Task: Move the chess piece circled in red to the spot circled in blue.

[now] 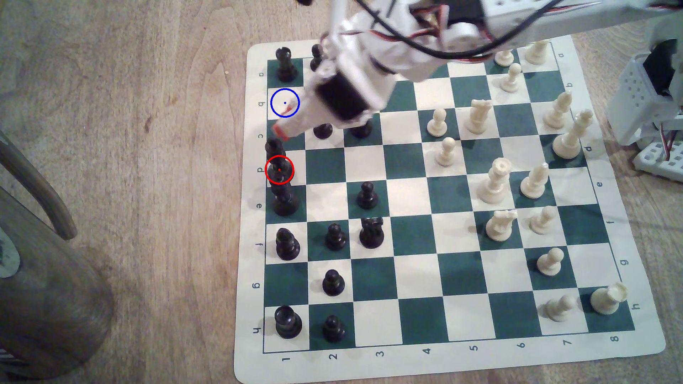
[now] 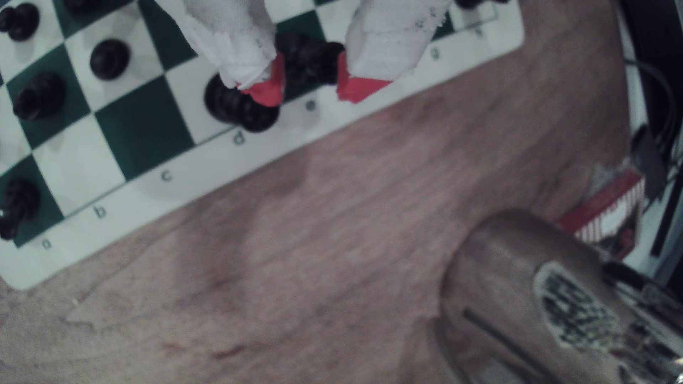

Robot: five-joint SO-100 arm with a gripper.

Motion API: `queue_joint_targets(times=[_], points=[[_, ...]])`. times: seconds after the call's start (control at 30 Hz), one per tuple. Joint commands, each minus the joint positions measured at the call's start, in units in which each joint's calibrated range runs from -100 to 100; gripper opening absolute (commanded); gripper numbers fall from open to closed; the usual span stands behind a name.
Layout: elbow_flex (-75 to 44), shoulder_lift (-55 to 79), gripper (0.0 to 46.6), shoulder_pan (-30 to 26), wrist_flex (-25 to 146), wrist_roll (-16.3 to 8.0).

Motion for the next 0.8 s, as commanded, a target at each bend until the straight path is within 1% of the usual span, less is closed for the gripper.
queue_joint_targets(times=[0.0,0.07,0.2,0.3,0.4,0.6,0.77], points=[[-11.6,1.3,10.8,0.3,3.3,-0.4],[-13.4,2.8,11.1,0.3,3.5,-0.1],[-18.5,5.9,10.9,0.6,5.7,1.3],[-18.9,6.4,10.4,0.6,6.5,2.5],[-18.9,7.6,10.7,1.1,6.8,3.2],[-19.1,9.8,11.5,1.5,6.5,4.2],[-20.6,10.3,12.1,1.9,6.5,4.2]])
